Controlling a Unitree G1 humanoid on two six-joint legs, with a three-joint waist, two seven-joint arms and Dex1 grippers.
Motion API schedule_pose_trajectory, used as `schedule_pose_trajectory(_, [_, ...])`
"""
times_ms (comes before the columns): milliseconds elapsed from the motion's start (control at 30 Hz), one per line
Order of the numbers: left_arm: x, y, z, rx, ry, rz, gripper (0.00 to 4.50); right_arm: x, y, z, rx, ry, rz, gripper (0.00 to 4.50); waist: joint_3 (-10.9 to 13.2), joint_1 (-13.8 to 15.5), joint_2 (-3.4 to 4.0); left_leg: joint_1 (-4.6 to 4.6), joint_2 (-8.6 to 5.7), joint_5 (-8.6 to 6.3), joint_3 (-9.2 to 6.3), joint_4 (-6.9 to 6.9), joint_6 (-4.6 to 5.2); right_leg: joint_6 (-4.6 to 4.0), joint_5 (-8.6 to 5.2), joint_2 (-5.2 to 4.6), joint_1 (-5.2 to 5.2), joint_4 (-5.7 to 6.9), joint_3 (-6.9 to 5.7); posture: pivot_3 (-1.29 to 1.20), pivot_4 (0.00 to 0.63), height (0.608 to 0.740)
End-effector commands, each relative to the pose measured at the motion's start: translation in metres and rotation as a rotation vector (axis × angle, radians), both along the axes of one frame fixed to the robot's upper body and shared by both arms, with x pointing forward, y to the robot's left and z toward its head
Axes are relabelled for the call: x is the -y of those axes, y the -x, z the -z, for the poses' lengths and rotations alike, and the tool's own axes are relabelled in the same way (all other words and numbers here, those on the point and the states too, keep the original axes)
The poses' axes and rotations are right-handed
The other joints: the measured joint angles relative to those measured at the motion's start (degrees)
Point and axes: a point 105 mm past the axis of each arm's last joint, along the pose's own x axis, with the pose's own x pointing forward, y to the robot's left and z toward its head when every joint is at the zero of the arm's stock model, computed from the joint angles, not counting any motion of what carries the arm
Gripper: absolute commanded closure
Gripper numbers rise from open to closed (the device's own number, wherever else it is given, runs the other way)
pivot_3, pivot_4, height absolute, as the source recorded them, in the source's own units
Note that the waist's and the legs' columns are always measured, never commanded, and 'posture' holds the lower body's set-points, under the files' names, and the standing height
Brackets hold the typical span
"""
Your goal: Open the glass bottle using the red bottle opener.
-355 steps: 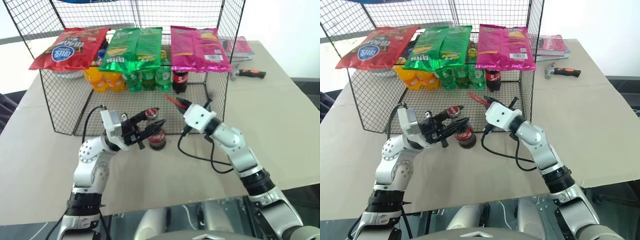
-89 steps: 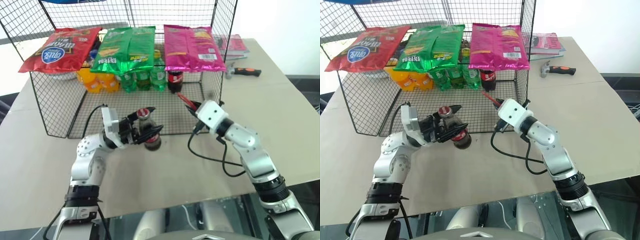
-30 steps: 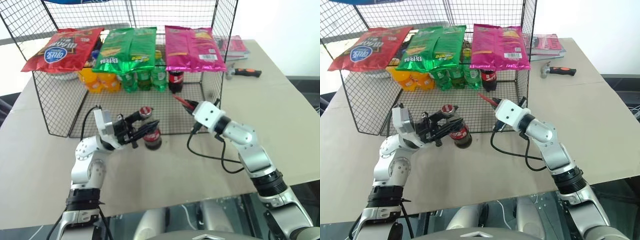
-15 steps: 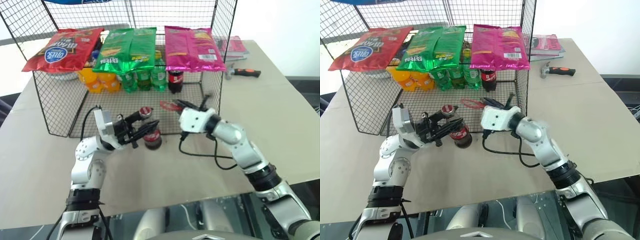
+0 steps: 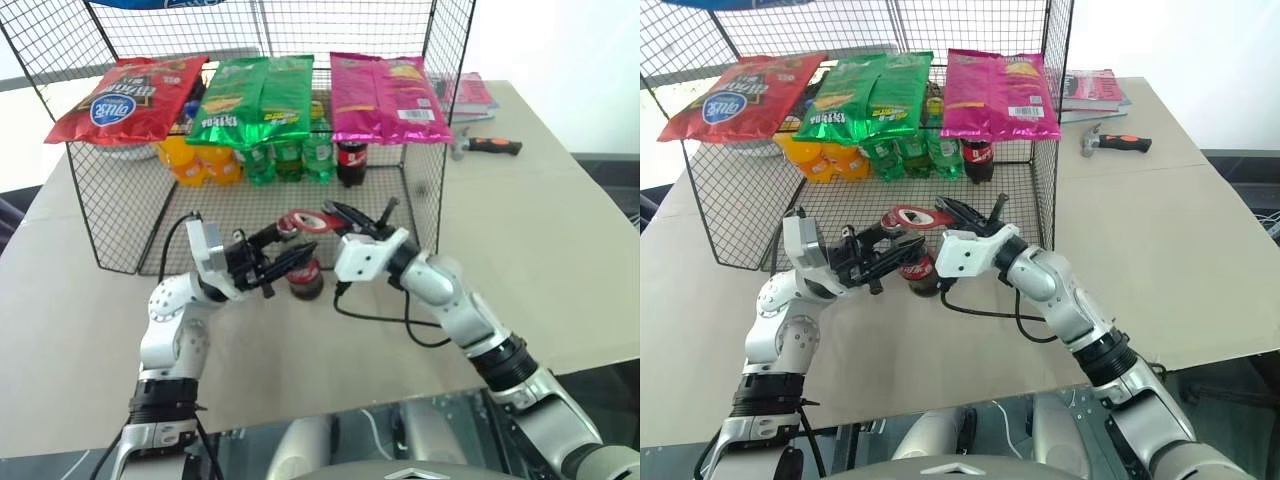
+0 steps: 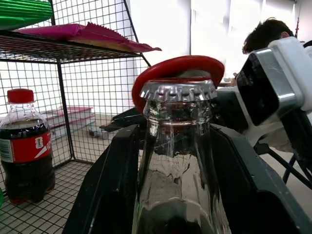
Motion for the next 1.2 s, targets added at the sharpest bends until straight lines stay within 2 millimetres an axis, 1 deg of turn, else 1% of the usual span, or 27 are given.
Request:
schedule_pose_trajectory(33, [-0.001, 0.002, 0.006, -0.036, -0.018, 0.001, 2.44, -0.013, 0.017, 0.004, 0.034, 0.057, -0.039, 4.5, 0.0, 0.0, 0.0, 0.02, 0.0, 0.0, 0.0, 0.0, 0.0, 0.0, 0.0, 0.0, 0.03, 0.0, -0.01, 0.0, 0.15, 0.74])
schedule_pose_trajectory(100, [0.0, 0.002, 0.007, -0.04, -0.017, 0.002, 2.44, -0.015, 0.016, 0.008, 0.026, 0.081, -0.001, 4.5, 0.0, 0.0, 0.0, 0.09, 0.0, -0.01, -0.01, 0.0, 0.01, 0.0, 0.0, 0.01, 0.1, 0.0, -0.02, 0.0, 0.15, 0.74])
schedule_pose_trajectory(233, [0.001, 0.001, 0.008, -0.046, -0.017, 0.004, 2.44, -0.023, 0.014, 0.007, 0.046, 0.132, 0.019, 4.5, -0.1, 0.0, 0.02, 0.11, 0.0, 0.0, -0.01, 0.0, 0.0, 0.0, 0.0, 0.03, 0.11, 0.0, -0.01, 0.0, 0.15, 0.74])
schedule_pose_trajectory(300, [0.001, 0.0, 0.008, -0.047, -0.016, 0.005, 2.44, -0.024, 0.012, 0.01, 0.019, 0.147, 0.03, 4.5, -0.1, -0.1, 0.01, 0.12, 0.0, 0.0, -0.01, 0.0, 0.0, 0.0, 0.0, 0.03, 0.12, 0.0, -0.01, 0.0, 0.15, 0.74])
schedule_pose_trajectory(433, [0.001, -0.002, 0.007, -0.045, -0.017, 0.006, 2.44, -0.03, 0.01, 0.013, -0.068, 0.104, 0.043, 4.5, -0.1, -0.1, 0.01, 0.12, 0.01, 0.0, -0.03, 0.0, 0.0, 0.0, -0.01, 0.03, 0.12, 0.0, -0.02, 0.0, 0.15, 0.74])
schedule_pose_trajectory(533, [0.0, -0.003, 0.006, -0.042, -0.017, 0.003, 2.44, -0.032, 0.013, 0.019, -0.131, 0.082, 0.034, 4.5, -0.2, -0.1, 0.03, 0.12, 0.01, 0.0, -0.04, 0.0, 0.0, 0.0, 0.0, 0.02, 0.12, 0.0, -0.02, 0.0, 0.15, 0.74])
schedule_pose_trajectory(733, [-0.001, -0.002, 0.006, -0.042, -0.022, -0.003, 2.44, -0.038, 0.026, 0.025, -0.203, 0.058, -0.022, 4.5, -0.2, -0.1, 0.07, 0.17, 0.01, -0.01, -0.09, 0.0, 0.01, 0.0, -0.01, 0.03, 0.18, 0.0, -0.05, 0.0, 0.15, 0.74])
schedule_pose_trajectory(800, [-0.001, -0.002, 0.006, -0.044, -0.023, -0.003, 2.44, -0.038, 0.028, 0.026, -0.212, 0.056, -0.023, 4.5, -0.2, -0.1, 0.08, 0.16, 0.01, -0.01, -0.09, 0.0, 0.01, 0.0, -0.01, 0.03, 0.18, 0.0, -0.05, 0.0, 0.15, 0.74])
schedule_pose_trajectory(900, [-0.001, -0.002, 0.007, -0.048, -0.024, -0.002, 2.44, -0.037, 0.029, 0.023, -0.156, 0.083, -0.031, 4.5, -0.2, -0.1, 0.08, 0.17, 0.01, -0.01, -0.09, 0.0, 0.01, 0.0, -0.01, 0.03, 0.19, 0.0, -0.06, 0.0, 0.15, 0.74])
schedule_pose_trajectory(1000, [-0.001, -0.002, 0.006, -0.049, -0.025, -0.001, 2.44, -0.036, 0.03, 0.018, -0.038, 0.15, -0.045, 4.5, -0.2, -0.1, 0.08, 0.17, 0.0, -0.01, -0.09, 0.0, 0.01, 0.0, -0.01, 0.02, 0.2, 0.0, -0.07, 0.0, 0.15, 0.74])
schedule_pose_trajectory(1100, [-0.001, -0.003, 0.006, -0.048, -0.024, 0.001, 2.44, -0.036, 0.029, 0.01, 0.147, 0.23, -0.063, 4.5, -0.2, -0.1, 0.08, 0.18, -0.01, -0.01, -0.1, 0.0, 0.01, 0.01, -0.01, 0.02, 0.22, -0.01, -0.09, 0.0, 0.15, 0.74])
schedule_pose_trajectory(1133, [0.0, -0.004, 0.006, -0.047, -0.024, 0.002, 2.44, -0.035, 0.026, 0.003, 0.225, 0.251, -0.057, 4.5, -0.2, -0.1, 0.09, 0.18, 0.0, -0.01, -0.1, 0.0, 0.01, 0.01, -0.01, 0.02, 0.22, -0.01, -0.09, 0.0, 0.15, 0.74])
schedule_pose_trajectory(1200, [0.0, -0.004, 0.006, -0.046, -0.024, 0.004, 2.44, -0.034, 0.023, -0.006, 0.321, 0.272, -0.051, 4.5, -0.2, -0.1, 0.09, 0.17, -0.01, 0.0, -0.1, 0.0, 0.0, 0.0, -0.01, 0.02, 0.22, -0.01, -0.09, 0.0, 0.15, 0.74])
